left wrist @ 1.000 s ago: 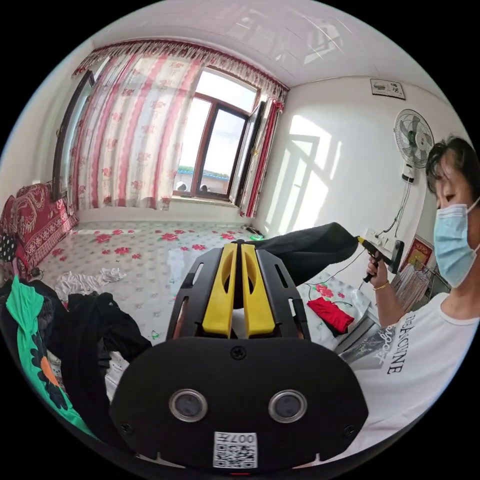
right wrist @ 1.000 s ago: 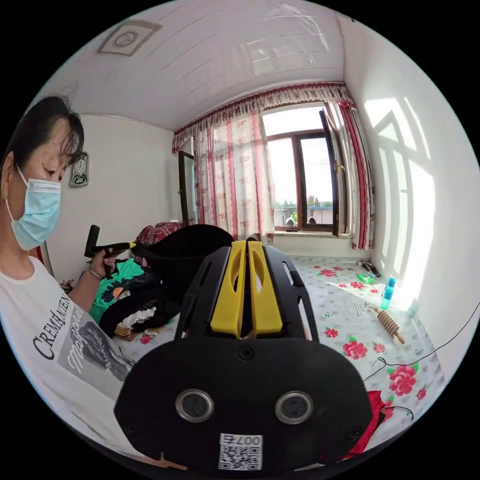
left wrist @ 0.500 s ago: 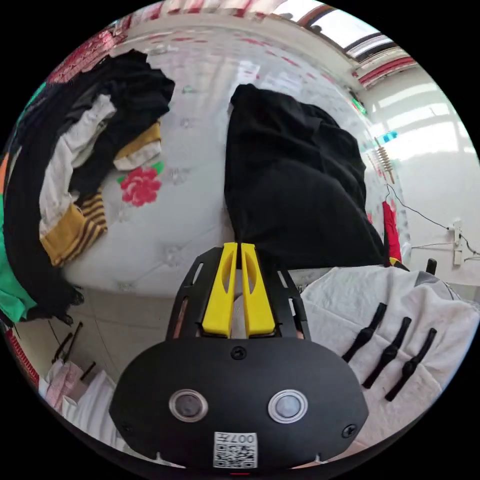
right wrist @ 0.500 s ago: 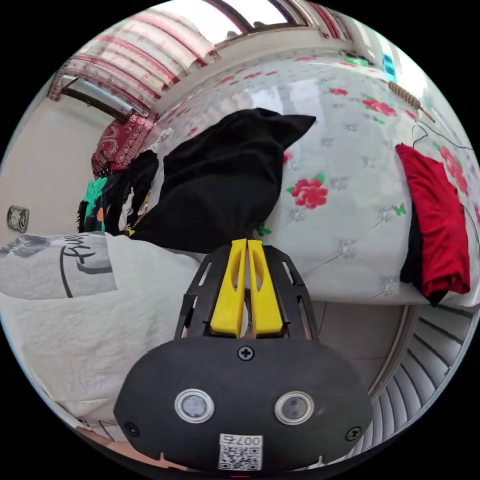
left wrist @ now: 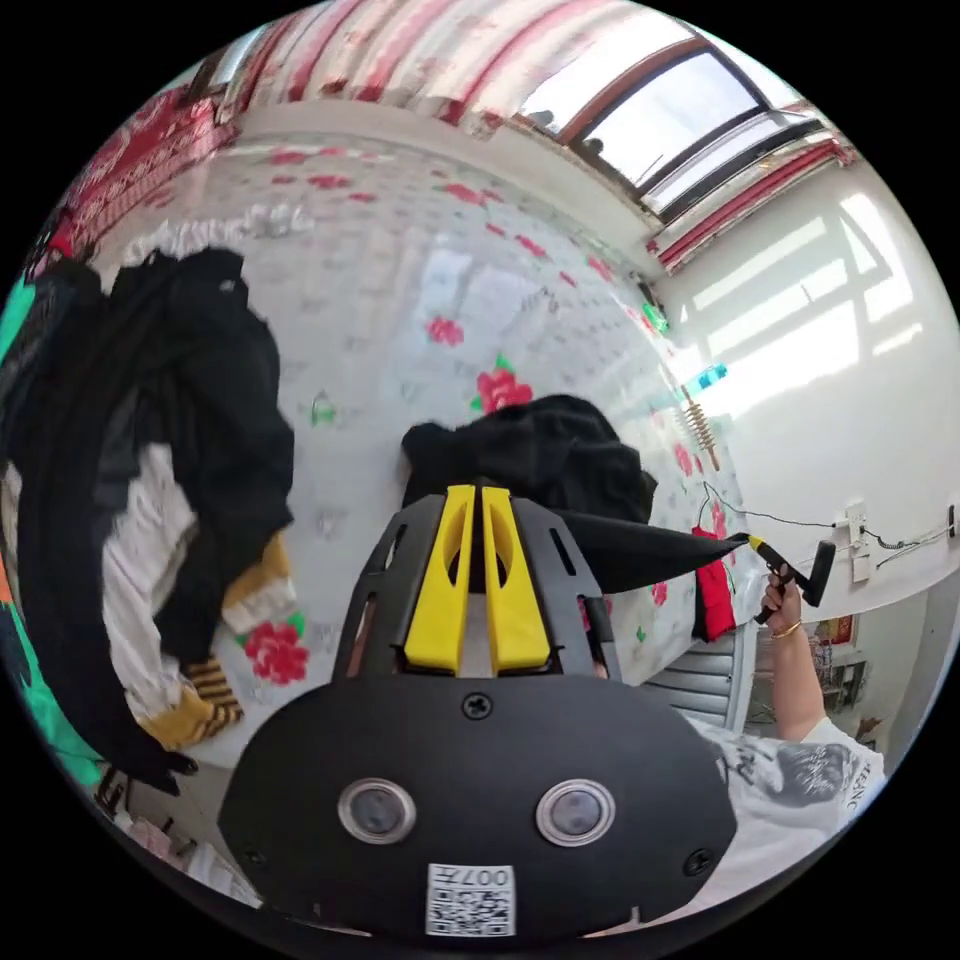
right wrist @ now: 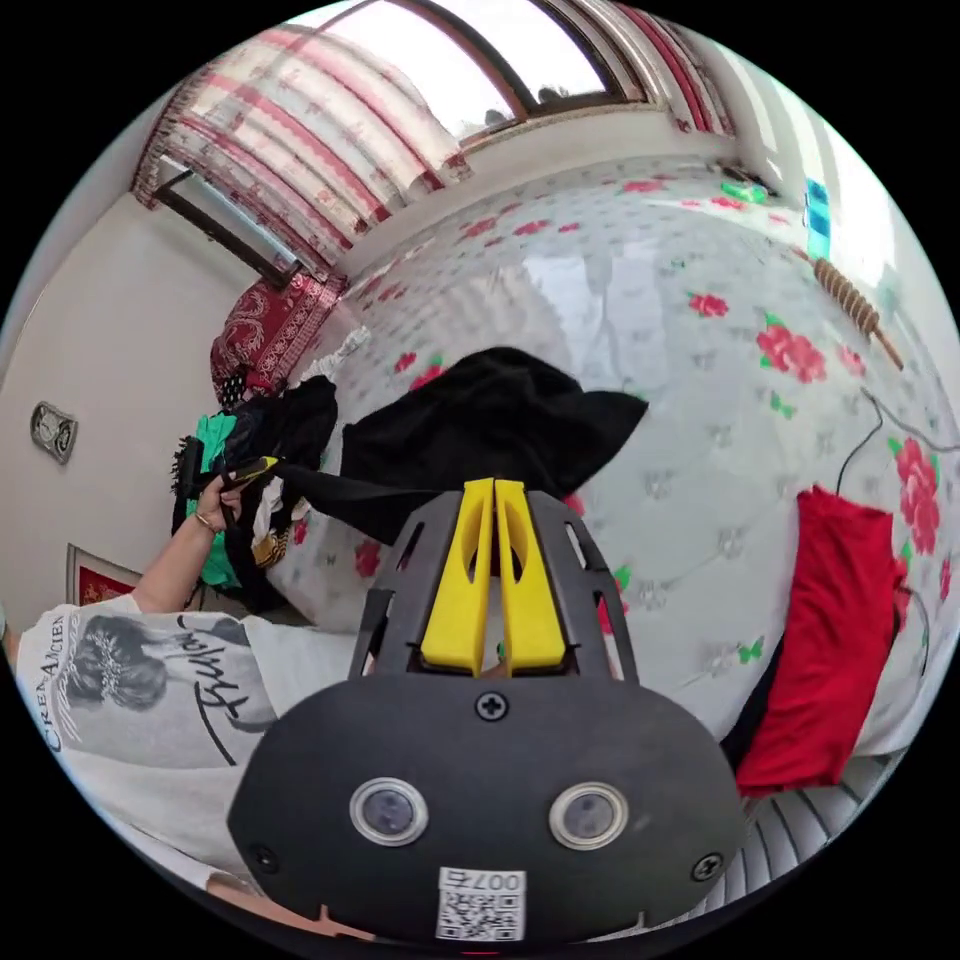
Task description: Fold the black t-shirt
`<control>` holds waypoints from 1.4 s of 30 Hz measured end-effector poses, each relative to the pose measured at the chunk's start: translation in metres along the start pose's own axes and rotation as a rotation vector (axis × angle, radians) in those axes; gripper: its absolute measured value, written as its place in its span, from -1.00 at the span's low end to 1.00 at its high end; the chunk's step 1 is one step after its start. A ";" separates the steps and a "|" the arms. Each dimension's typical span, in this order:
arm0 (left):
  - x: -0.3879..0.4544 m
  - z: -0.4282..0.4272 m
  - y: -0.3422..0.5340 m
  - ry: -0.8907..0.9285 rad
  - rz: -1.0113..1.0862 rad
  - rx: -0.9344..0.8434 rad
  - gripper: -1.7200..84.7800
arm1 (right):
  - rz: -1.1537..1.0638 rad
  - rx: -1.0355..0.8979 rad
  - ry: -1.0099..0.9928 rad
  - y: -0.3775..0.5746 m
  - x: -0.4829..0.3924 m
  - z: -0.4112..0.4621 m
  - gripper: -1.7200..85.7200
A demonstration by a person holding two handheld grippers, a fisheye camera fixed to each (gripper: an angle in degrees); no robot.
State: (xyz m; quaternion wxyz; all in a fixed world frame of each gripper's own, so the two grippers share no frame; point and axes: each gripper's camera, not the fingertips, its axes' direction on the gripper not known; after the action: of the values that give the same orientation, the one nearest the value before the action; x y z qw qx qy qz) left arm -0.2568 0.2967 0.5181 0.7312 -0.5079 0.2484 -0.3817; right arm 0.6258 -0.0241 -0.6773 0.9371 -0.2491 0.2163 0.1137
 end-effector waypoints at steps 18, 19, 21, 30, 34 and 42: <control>0.076 -0.139 0.043 0.027 0.431 0.328 -0.98 | -0.358 0.408 0.112 0.040 -0.103 -0.129 -0.97; 0.070 -0.126 0.054 0.016 0.416 0.294 -0.98 | -0.321 0.311 0.135 0.061 -0.095 -0.100 -0.97; 0.035 -0.060 0.098 0.002 0.279 0.120 -0.98 | -0.206 0.150 0.141 0.091 -0.077 -0.051 -0.97; -0.065 0.088 0.223 -0.060 -0.191 -0.401 -0.98 | 0.220 -0.325 0.048 0.204 -0.013 0.124 -0.97; -0.057 0.074 0.226 -0.073 -0.124 -0.392 -0.98 | 0.201 -0.363 0.052 0.211 -0.019 0.131 -0.97; -0.057 0.050 0.179 0.081 -0.198 -0.279 -0.98 | 0.281 -0.213 -0.079 0.171 -0.009 0.124 -0.97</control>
State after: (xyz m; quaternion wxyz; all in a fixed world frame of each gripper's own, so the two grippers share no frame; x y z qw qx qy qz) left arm -0.1984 0.4050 0.3680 0.6018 -0.6106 0.2770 -0.4339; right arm 0.6060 0.1847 -0.6476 0.8881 -0.3097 0.1989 0.2753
